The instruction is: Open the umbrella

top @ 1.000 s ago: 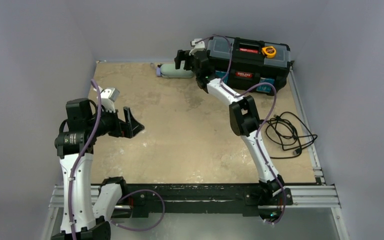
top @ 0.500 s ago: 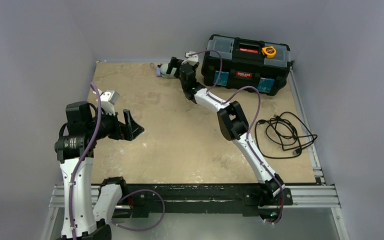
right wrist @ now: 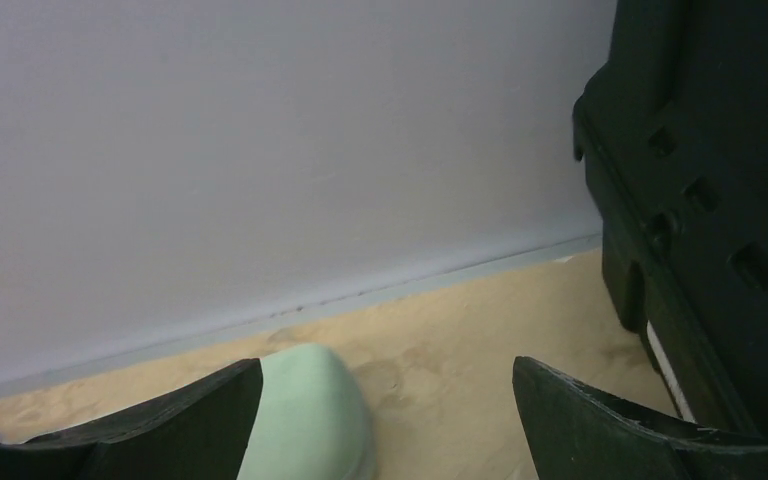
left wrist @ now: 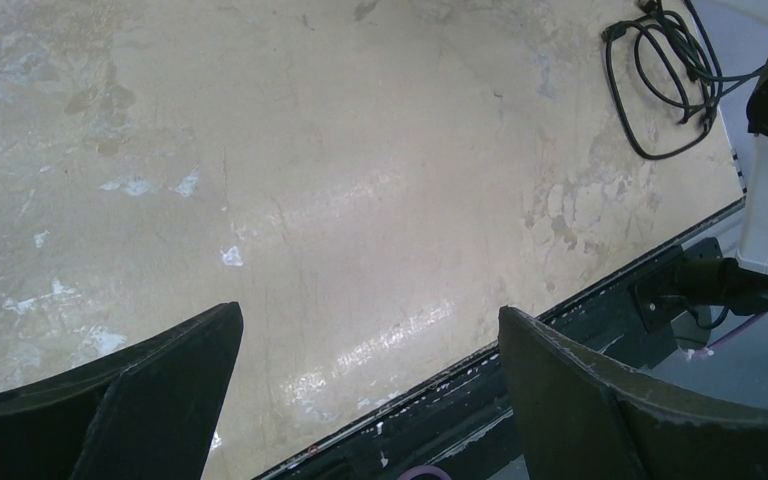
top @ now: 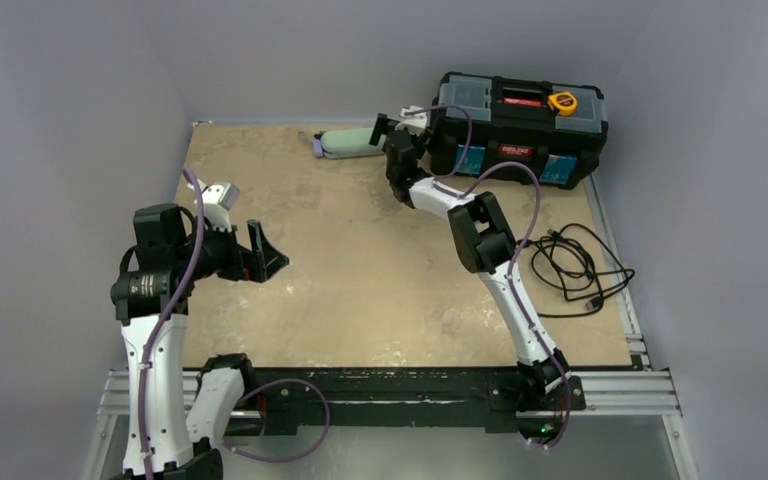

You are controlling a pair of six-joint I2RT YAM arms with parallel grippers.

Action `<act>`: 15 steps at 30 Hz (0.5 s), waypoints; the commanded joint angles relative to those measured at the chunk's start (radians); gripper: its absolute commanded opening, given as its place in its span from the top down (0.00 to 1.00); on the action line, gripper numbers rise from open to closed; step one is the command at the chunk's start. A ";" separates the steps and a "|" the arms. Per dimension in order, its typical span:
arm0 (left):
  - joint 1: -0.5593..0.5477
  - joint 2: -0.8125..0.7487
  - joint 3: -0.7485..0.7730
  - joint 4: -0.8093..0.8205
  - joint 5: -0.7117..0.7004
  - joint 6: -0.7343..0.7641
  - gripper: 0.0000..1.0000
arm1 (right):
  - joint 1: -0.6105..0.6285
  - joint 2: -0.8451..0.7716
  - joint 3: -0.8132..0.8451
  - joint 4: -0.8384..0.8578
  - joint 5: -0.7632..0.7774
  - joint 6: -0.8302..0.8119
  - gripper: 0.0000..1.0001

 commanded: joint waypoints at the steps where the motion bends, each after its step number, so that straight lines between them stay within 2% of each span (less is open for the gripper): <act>1: 0.007 -0.017 -0.004 -0.004 0.020 0.006 0.00 | -0.093 -0.072 0.002 0.134 0.149 -0.078 0.01; 3: 0.006 -0.025 -0.015 -0.010 0.023 0.011 0.00 | -0.104 -0.053 0.040 0.082 0.057 0.008 0.01; 5: 0.006 -0.032 -0.022 -0.018 0.018 0.018 0.00 | -0.121 -0.035 0.077 0.018 -0.125 0.136 0.01; 8: 0.007 -0.035 -0.016 -0.032 0.003 0.026 0.00 | -0.122 0.004 0.158 -0.060 -0.271 0.261 0.01; 12: 0.006 -0.027 -0.005 -0.038 0.003 0.010 0.00 | -0.115 0.070 0.254 -0.167 -0.370 0.383 0.01; 15: 0.007 -0.016 0.010 -0.049 0.004 0.000 0.00 | -0.115 0.100 0.270 -0.178 -0.384 0.416 0.01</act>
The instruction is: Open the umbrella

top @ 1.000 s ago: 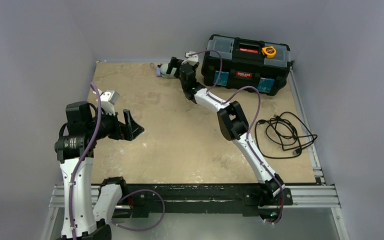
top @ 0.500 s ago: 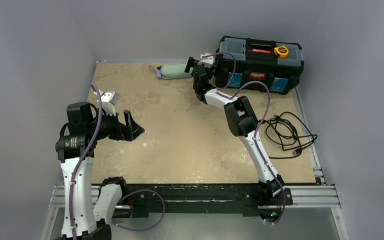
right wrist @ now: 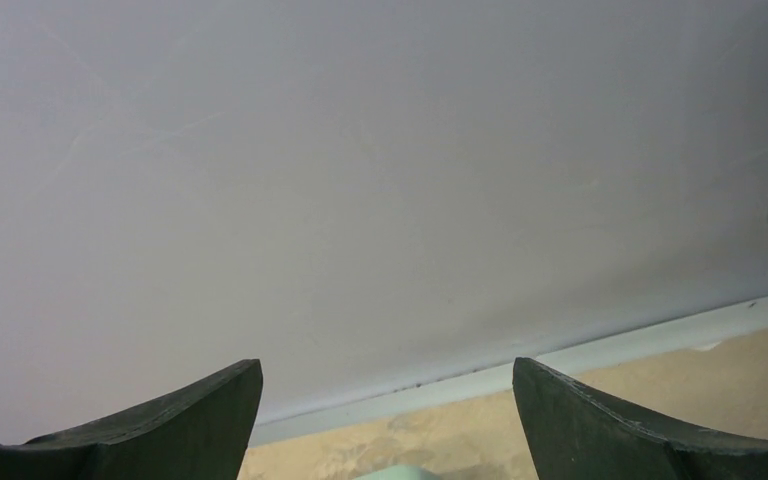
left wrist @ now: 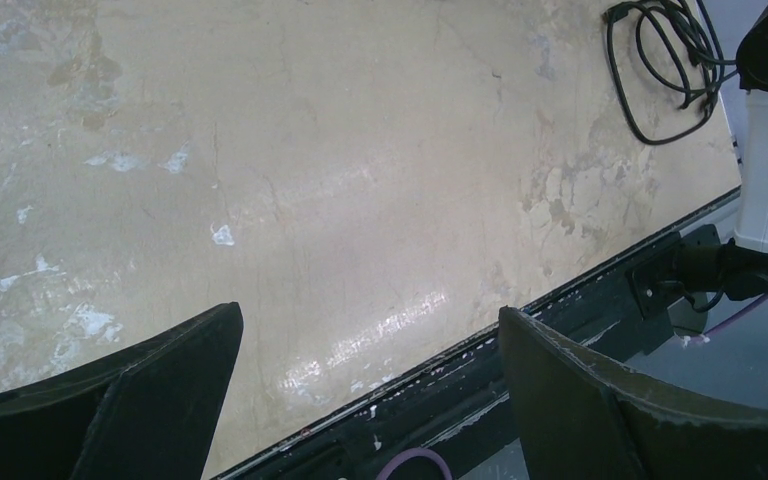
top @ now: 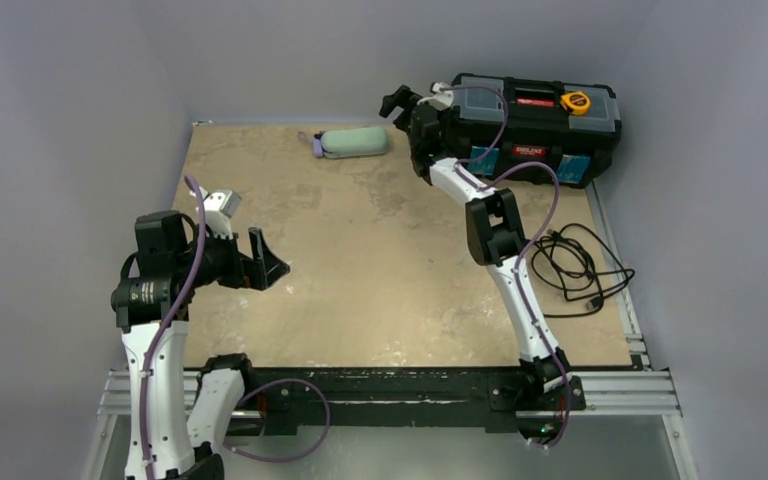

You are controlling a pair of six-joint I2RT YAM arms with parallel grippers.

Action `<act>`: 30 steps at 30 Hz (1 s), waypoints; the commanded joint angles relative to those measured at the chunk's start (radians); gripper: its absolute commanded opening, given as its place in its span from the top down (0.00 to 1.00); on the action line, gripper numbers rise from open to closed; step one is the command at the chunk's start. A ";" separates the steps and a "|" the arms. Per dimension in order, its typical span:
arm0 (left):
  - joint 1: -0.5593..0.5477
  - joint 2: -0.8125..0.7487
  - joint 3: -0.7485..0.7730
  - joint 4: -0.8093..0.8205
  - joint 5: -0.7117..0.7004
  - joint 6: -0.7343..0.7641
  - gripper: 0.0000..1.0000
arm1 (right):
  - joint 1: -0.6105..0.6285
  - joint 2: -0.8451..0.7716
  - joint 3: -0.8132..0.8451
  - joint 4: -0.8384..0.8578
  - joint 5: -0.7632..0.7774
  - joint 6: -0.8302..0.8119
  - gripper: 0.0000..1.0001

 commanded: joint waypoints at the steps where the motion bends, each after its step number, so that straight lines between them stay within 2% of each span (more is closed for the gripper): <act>1: 0.007 0.013 0.033 -0.005 0.003 -0.014 0.00 | 0.010 0.066 0.054 -0.083 -0.092 0.149 0.01; 7: 0.007 0.019 0.058 -0.024 0.015 -0.026 0.00 | 0.018 0.117 0.099 -0.111 -0.130 0.207 0.01; 10: 0.006 0.029 0.077 -0.037 0.010 -0.019 0.00 | 0.030 0.107 0.057 -0.117 -0.154 0.256 0.01; 14: 0.007 0.029 0.081 -0.037 0.013 -0.021 0.00 | 0.050 0.071 -0.011 -0.071 -0.277 0.285 0.01; 16: 0.007 0.024 0.076 -0.039 0.009 -0.013 0.00 | 0.061 0.014 -0.099 -0.016 -0.366 0.290 0.04; 22: 0.007 0.039 0.090 -0.042 -0.012 0.003 0.00 | 0.084 -0.263 -0.527 0.115 -0.591 0.322 0.26; 24: 0.006 0.049 0.097 -0.029 -0.006 0.002 0.00 | 0.096 -0.358 -0.678 0.170 -0.677 0.322 0.30; 28: 0.006 0.083 0.095 0.008 0.008 -0.010 0.00 | 0.104 -0.523 -0.886 0.229 -0.786 0.285 0.31; 30: 0.007 0.095 0.091 0.024 0.016 -0.021 0.00 | 0.091 -0.576 -0.883 0.150 -0.765 0.129 0.23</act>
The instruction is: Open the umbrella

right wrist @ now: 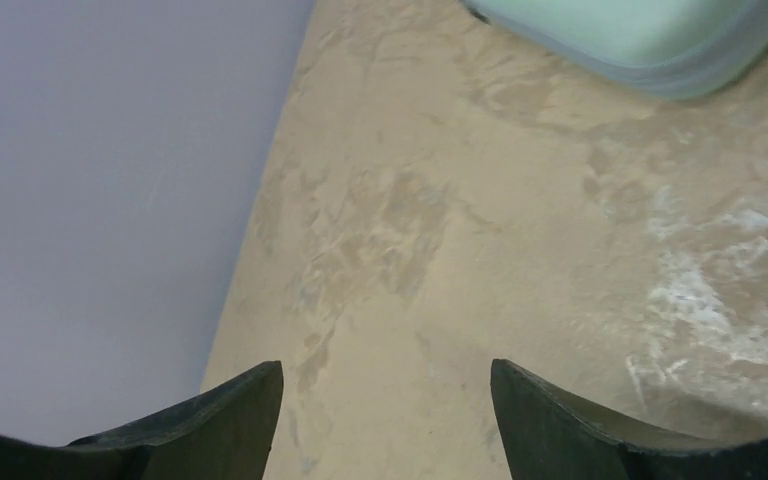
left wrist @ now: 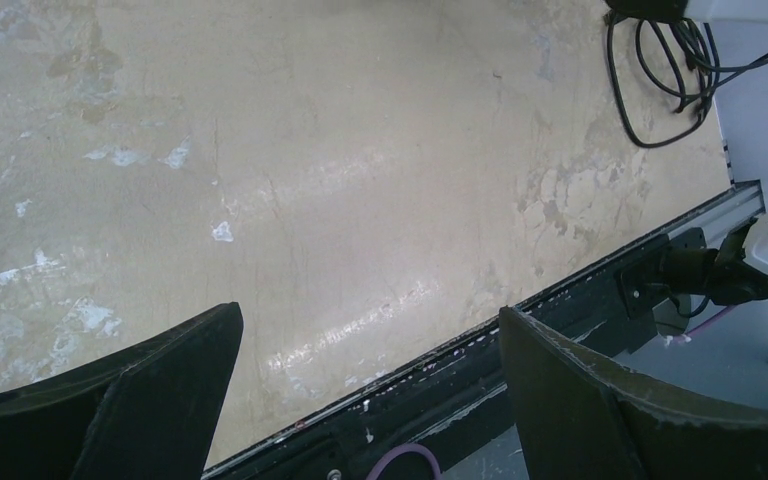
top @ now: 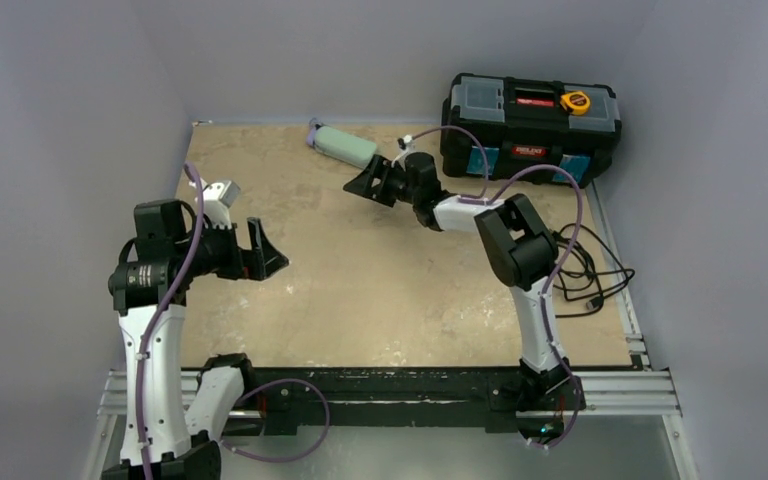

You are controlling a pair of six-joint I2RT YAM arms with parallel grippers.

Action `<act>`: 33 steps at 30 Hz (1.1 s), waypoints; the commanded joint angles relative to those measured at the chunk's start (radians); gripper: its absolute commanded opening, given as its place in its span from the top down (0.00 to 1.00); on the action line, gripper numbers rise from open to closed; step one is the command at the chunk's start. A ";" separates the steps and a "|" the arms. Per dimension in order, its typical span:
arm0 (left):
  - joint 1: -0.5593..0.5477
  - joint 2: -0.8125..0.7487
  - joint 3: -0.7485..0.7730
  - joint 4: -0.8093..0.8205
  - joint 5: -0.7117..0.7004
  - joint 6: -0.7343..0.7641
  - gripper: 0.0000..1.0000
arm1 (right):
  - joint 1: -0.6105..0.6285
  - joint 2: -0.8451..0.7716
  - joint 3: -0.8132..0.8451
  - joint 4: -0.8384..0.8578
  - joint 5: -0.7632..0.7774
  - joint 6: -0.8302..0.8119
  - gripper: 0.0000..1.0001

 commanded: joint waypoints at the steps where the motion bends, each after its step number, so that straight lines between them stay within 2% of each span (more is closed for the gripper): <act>1: 0.007 0.029 0.029 0.065 0.027 -0.017 0.00 | -0.018 -0.154 0.009 -0.053 -0.050 -0.275 0.18; 3: 0.006 0.027 0.028 0.067 0.031 -0.021 0.00 | -0.018 -0.144 0.131 -0.230 0.050 -0.511 0.03; 5: 0.006 0.018 0.029 0.053 0.028 -0.007 0.00 | -0.018 -0.077 0.310 -0.422 0.103 -0.738 0.01; 8: 0.007 -0.001 0.030 0.015 0.004 0.024 0.00 | -0.018 0.107 0.632 -0.691 0.164 -0.986 0.01; 10: 0.007 -0.017 0.027 -0.002 -0.008 0.038 0.00 | -0.018 0.215 0.847 -0.816 0.202 -1.109 0.01; 12: 0.007 -0.028 0.026 -0.012 -0.013 0.044 0.00 | -0.018 0.290 0.956 -0.881 0.201 -1.202 0.01; 18: 0.006 -0.036 0.027 -0.012 -0.017 0.036 0.00 | -0.019 0.307 0.871 -0.736 0.194 -1.242 0.01; 23: 0.006 -0.040 0.061 -0.021 -0.009 0.033 0.00 | -0.013 0.411 0.992 -0.769 0.247 -1.214 0.01; 27: 0.007 -0.044 0.059 -0.024 -0.008 0.038 0.00 | -0.012 0.419 0.926 -0.717 0.223 -1.228 0.01; 33: 0.007 -0.039 0.049 -0.017 -0.003 0.037 0.00 | 0.013 0.478 1.022 -0.653 0.172 -1.276 0.01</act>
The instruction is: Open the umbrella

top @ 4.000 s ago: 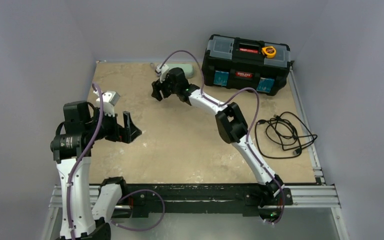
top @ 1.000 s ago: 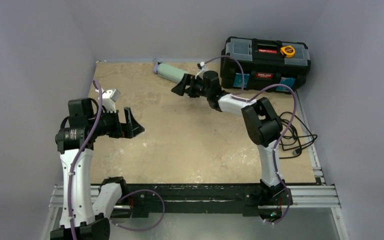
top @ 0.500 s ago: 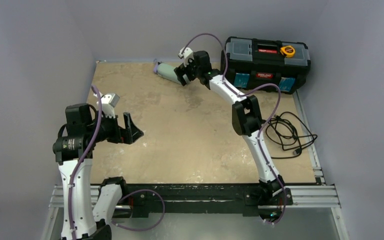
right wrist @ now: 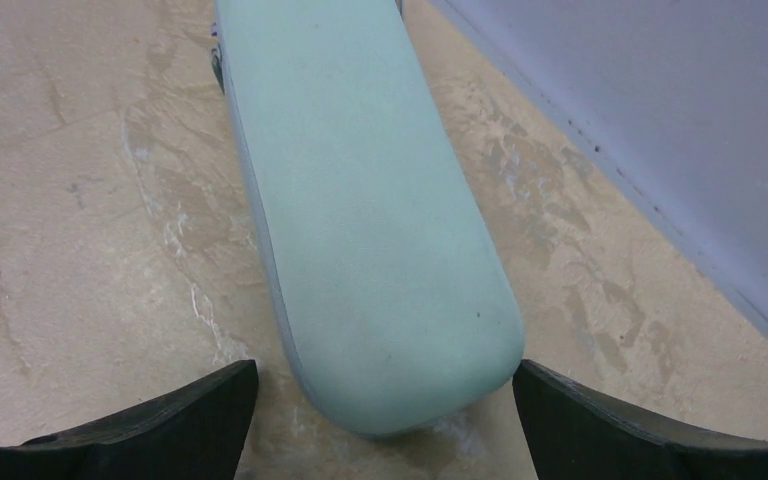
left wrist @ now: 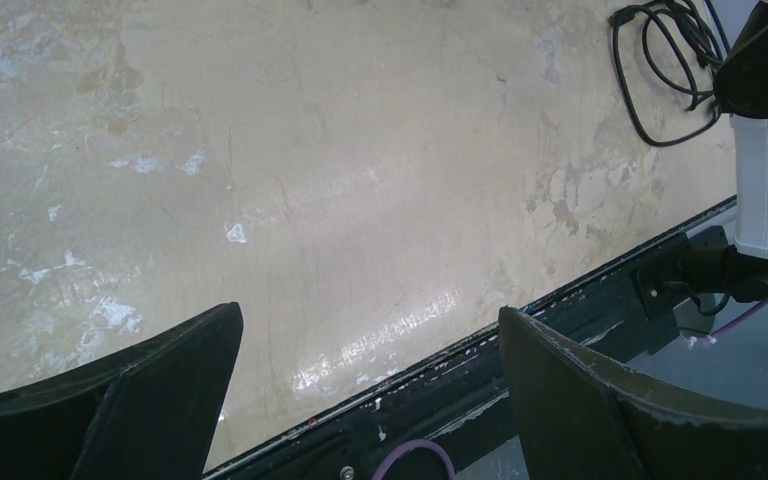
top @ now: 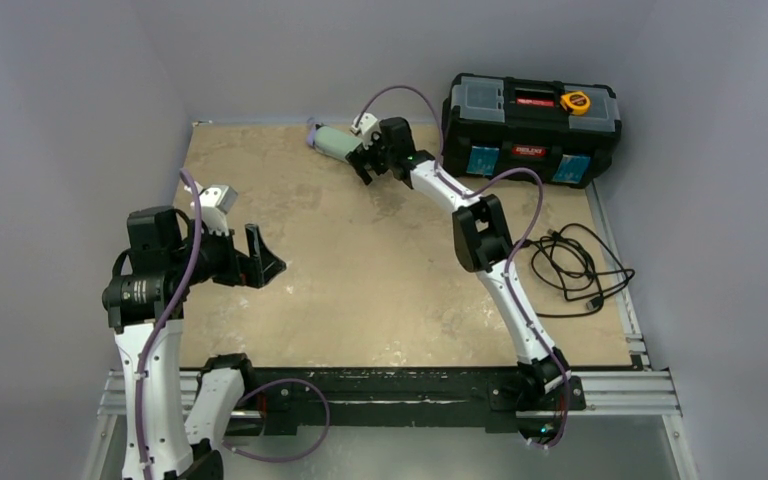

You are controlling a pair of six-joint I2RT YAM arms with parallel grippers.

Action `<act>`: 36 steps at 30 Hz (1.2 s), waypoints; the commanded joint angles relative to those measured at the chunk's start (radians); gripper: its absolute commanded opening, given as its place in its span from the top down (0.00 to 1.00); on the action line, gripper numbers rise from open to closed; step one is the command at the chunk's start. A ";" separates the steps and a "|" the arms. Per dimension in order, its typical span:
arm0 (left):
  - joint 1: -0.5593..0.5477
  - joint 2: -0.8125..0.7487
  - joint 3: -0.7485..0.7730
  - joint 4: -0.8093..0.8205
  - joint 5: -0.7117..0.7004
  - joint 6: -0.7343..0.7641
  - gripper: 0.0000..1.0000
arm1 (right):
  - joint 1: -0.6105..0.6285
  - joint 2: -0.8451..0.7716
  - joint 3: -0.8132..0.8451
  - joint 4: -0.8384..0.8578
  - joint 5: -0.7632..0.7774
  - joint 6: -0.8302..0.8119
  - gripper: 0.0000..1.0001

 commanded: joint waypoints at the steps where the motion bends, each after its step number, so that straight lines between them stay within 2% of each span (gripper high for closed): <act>1: 0.006 0.008 0.027 0.005 0.013 0.014 0.00 | 0.029 0.021 0.066 0.104 -0.040 -0.065 0.01; 7: 0.007 0.013 0.048 -0.012 -0.006 0.044 0.00 | 0.052 0.063 0.128 0.140 -0.045 -0.092 0.03; 10: 0.007 0.008 0.060 -0.020 -0.009 0.059 0.00 | 0.055 0.062 0.127 0.127 -0.077 -0.103 0.13; 14: 0.006 -0.004 0.064 -0.036 -0.022 0.078 0.00 | 0.057 0.016 0.076 0.063 -0.148 -0.100 0.33; 18: 0.007 -0.028 0.043 -0.035 -0.026 0.081 0.00 | 0.052 -0.062 -0.050 0.087 -0.165 -0.035 0.51; 19: 0.007 -0.035 0.038 -0.034 -0.025 0.082 0.00 | 0.052 -0.082 -0.076 0.085 -0.170 -0.021 0.60; 24: 0.006 -0.052 0.016 -0.034 -0.024 0.097 0.00 | 0.050 -0.206 -0.269 0.077 -0.227 -0.011 0.88; 28: 0.007 -0.036 0.016 -0.030 0.003 0.093 0.00 | 0.045 -0.347 -0.436 0.060 -0.276 0.011 0.90; 35: 0.007 -0.019 -0.047 0.038 0.027 0.061 0.00 | 0.085 -0.665 -0.896 0.042 -0.193 -0.006 0.83; 36: 0.007 -0.016 -0.062 0.049 0.031 0.051 0.00 | 0.099 -0.713 -0.966 0.043 -0.179 -0.025 0.78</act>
